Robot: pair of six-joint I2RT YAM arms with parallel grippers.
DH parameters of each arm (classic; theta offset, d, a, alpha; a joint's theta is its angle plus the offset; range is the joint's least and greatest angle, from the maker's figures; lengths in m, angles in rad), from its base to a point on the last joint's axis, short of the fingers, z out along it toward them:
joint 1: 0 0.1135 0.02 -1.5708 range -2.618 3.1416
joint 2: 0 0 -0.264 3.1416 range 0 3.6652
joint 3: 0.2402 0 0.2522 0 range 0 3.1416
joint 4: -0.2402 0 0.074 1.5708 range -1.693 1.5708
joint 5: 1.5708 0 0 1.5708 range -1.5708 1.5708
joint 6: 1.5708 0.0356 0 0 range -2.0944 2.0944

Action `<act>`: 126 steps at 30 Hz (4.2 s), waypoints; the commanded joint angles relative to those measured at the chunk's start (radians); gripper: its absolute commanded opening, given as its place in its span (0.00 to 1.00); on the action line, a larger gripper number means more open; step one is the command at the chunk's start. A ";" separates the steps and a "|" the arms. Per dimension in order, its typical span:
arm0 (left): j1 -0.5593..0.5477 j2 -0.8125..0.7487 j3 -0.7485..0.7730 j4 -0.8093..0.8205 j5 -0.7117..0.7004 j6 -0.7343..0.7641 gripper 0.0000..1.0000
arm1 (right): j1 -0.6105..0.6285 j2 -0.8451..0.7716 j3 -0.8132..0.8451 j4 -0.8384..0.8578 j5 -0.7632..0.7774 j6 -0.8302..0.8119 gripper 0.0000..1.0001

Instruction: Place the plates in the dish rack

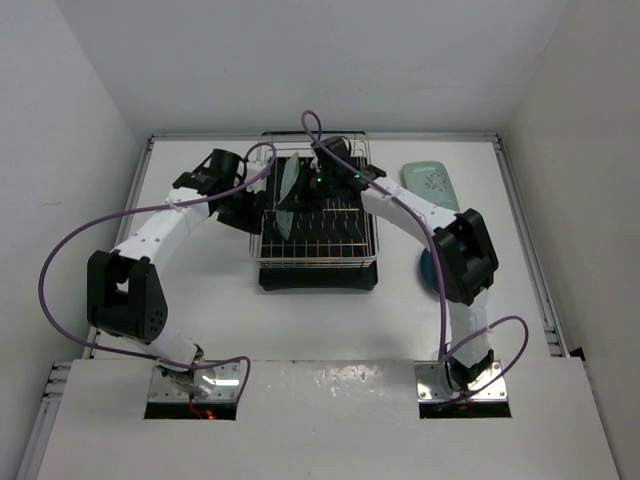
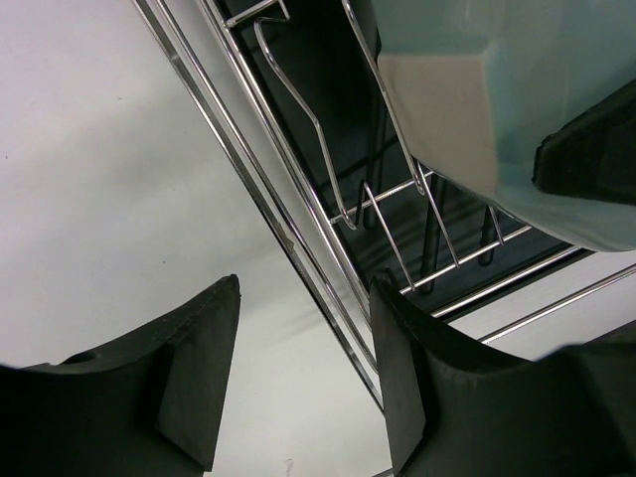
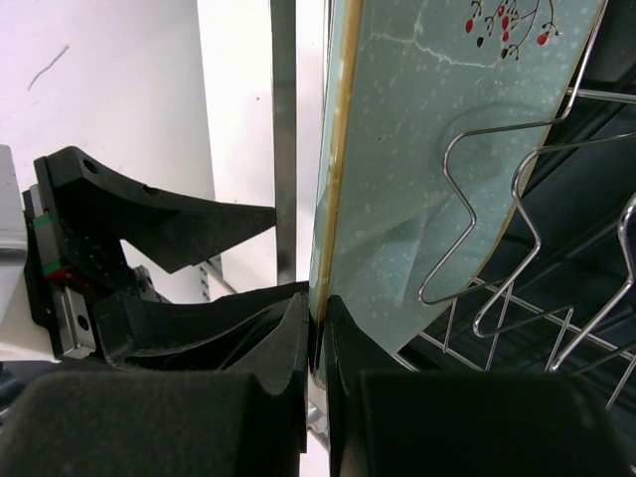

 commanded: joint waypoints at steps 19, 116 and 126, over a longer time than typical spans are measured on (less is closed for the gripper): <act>-0.005 0.003 0.010 0.021 0.018 -0.003 0.59 | -0.018 -0.137 -0.011 0.091 -0.107 0.055 0.00; 0.112 0.026 0.189 -0.023 -0.070 0.046 0.80 | -0.524 0.228 0.261 -0.521 0.609 -0.900 0.57; 0.152 0.057 0.188 -0.023 -0.048 0.046 0.80 | -0.469 0.318 0.201 -0.422 0.677 -0.943 0.45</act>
